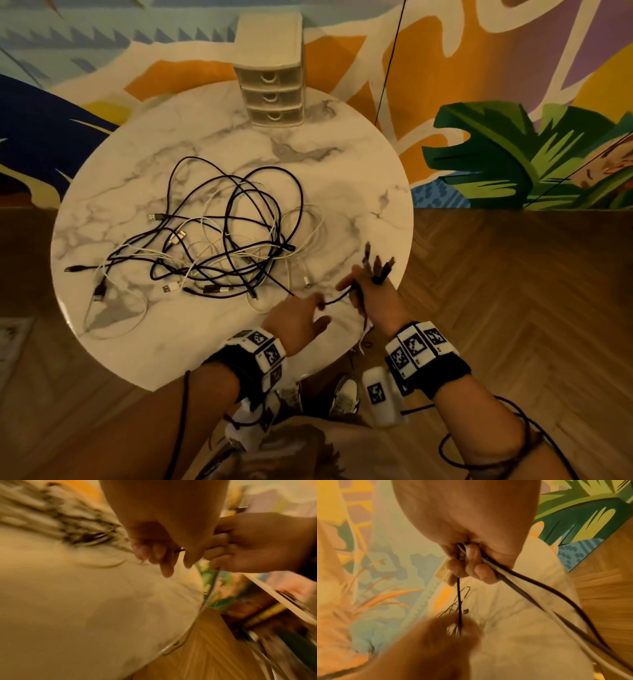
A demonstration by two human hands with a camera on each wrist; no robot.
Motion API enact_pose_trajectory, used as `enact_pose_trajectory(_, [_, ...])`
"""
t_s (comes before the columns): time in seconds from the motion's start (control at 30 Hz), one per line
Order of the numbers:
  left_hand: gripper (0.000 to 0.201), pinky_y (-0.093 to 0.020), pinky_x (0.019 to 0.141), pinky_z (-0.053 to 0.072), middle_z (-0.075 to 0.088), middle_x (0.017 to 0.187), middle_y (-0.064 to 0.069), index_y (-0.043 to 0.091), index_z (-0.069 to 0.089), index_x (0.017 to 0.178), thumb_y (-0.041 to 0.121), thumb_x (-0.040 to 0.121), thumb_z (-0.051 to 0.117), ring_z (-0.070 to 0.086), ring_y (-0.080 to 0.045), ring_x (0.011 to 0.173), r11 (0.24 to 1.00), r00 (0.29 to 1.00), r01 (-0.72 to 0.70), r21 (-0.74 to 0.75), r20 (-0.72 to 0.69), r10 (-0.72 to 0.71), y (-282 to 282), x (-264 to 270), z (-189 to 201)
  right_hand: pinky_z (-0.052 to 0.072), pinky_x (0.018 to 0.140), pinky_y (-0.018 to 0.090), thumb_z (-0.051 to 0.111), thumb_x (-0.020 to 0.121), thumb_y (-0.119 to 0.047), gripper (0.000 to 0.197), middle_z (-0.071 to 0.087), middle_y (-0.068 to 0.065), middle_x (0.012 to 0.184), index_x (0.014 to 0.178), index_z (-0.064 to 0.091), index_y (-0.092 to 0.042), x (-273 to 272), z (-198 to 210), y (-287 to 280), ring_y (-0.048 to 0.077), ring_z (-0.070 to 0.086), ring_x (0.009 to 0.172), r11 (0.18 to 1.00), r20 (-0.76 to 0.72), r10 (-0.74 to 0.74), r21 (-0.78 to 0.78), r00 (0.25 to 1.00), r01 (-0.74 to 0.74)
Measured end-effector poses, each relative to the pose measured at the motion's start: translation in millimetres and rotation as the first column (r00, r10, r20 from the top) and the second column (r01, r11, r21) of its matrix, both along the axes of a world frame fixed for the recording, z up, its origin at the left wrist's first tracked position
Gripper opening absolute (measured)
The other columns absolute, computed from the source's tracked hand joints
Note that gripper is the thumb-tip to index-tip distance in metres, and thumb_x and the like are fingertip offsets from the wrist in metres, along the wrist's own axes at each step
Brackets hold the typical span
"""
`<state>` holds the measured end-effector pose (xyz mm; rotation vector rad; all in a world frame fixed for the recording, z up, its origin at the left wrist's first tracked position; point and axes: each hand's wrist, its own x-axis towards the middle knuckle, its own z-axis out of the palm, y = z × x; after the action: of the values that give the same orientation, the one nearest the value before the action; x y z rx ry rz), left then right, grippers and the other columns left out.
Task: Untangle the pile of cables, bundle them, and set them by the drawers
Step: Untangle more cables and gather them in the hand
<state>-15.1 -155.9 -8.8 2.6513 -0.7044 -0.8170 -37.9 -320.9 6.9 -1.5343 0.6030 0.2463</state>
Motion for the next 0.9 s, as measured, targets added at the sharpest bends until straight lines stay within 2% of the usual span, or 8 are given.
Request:
enact_pose_trajectory(0.07, [0.028,-0.034,0.077,0.049,0.063,0.100,-0.007,0.023,0.048,0.116,0.037,0.092,0.049,0.061,-0.025,0.090,0.990,0.976,-0.137,0.035,-0.165,0.141,31.5,6.2,-19.0,0.029,0.042,0.020,0.036,0.102,-0.031,0.053,0.046,0.001,0.043,0.066,0.067,-0.008,1.5,9.8,-3.6,0.008,0.036,0.036,0.998,0.048,-0.028,0.054,0.998,0.026])
enact_pose_trajectory(0.13, [0.026,-0.031,0.080,0.048,0.066,0.103,-0.010,0.018,0.053,0.115,0.030,0.093,0.050,0.062,-0.027,0.094,0.957,0.947,-0.290,0.017,-0.141,0.289,58.8,24.6,-28.1,0.027,0.038,0.019,0.035,0.102,-0.030,0.052,0.046,-0.001,0.040,0.067,0.065,-0.006,2.1,21.4,-11.9,0.008,0.034,0.034,0.989,0.100,-0.108,0.117,0.989,0.096])
enact_pose_trajectory(0.3, [0.022,-0.025,0.065,0.048,0.066,0.091,-0.012,0.014,0.059,0.111,0.025,0.094,0.051,0.062,-0.028,0.081,0.687,0.736,-0.655,-0.314,-0.063,0.674,72.8,85.2,-0.3,0.023,0.035,0.019,0.032,0.102,-0.038,0.051,0.040,0.002,0.046,0.093,0.068,-0.002,-4.0,32.4,-46.4,0.009,0.029,0.036,0.946,0.151,-0.308,0.153,0.939,0.286])
enact_pose_trajectory(0.43, [0.030,-0.038,0.077,0.051,0.069,0.097,-0.012,0.025,0.061,0.110,0.040,0.094,0.041,0.064,-0.033,0.089,0.834,0.828,-0.515,-0.200,0.136,0.544,55.3,73.2,16.9,0.029,0.037,0.015,0.029,0.103,-0.037,0.057,0.042,0.013,0.056,0.085,0.061,0.006,-13.7,33.2,-43.0,0.009,0.036,0.036,0.968,-0.002,-0.163,-0.191,0.987,0.160])
enact_pose_trajectory(0.53, [0.037,-0.038,0.074,0.050,0.068,0.101,-0.008,0.028,0.059,0.114,0.046,0.096,0.033,0.063,-0.033,0.093,0.935,0.895,-0.353,-0.035,0.280,0.348,34.7,41.1,29.4,0.034,0.046,0.014,0.038,0.102,-0.027,0.045,0.047,0.001,0.054,0.067,0.054,-0.003,-17.0,38.1,-27.5,0.005,0.040,0.042,0.954,0.110,-0.159,-0.239,0.981,0.182])
enact_pose_trajectory(0.67, [0.034,-0.037,0.069,0.047,0.067,0.096,-0.009,0.024,0.054,0.117,0.042,0.099,0.032,0.062,-0.032,0.088,0.971,0.926,-0.206,0.124,0.345,0.152,17.1,17.8,43.1,0.033,0.045,0.018,0.039,0.101,-0.016,0.026,0.051,-0.015,0.045,0.104,0.062,-0.028,-1.5,40.0,12.5,0.004,0.037,0.042,0.983,0.138,0.083,-0.176,0.987,-0.058])
enact_pose_trajectory(0.77, [0.034,-0.034,0.064,0.042,0.066,0.093,-0.008,0.022,0.052,0.116,0.041,0.099,0.030,0.062,-0.032,0.084,0.972,0.931,-0.150,0.181,0.357,0.077,17.4,14.0,48.7,0.043,0.061,0.030,0.043,0.099,-0.018,0.024,0.056,-0.003,0.050,0.115,0.058,-0.027,7.4,33.0,32.8,0.014,0.052,0.050,0.919,0.128,0.264,-0.334,0.956,-0.209])
enact_pose_trajectory(0.9, [0.031,-0.033,0.061,0.040,0.065,0.092,-0.002,0.019,0.052,0.110,0.037,0.100,0.029,0.061,-0.027,0.079,0.989,0.919,-0.025,0.145,0.392,-0.034,22.3,10.7,53.9,0.039,0.061,0.025,0.038,0.102,-0.029,0.040,0.053,-0.001,0.043,0.081,0.068,-0.014,11.9,28.8,42.7,0.007,0.050,0.046,0.947,0.051,0.235,-0.239,0.971,-0.216])
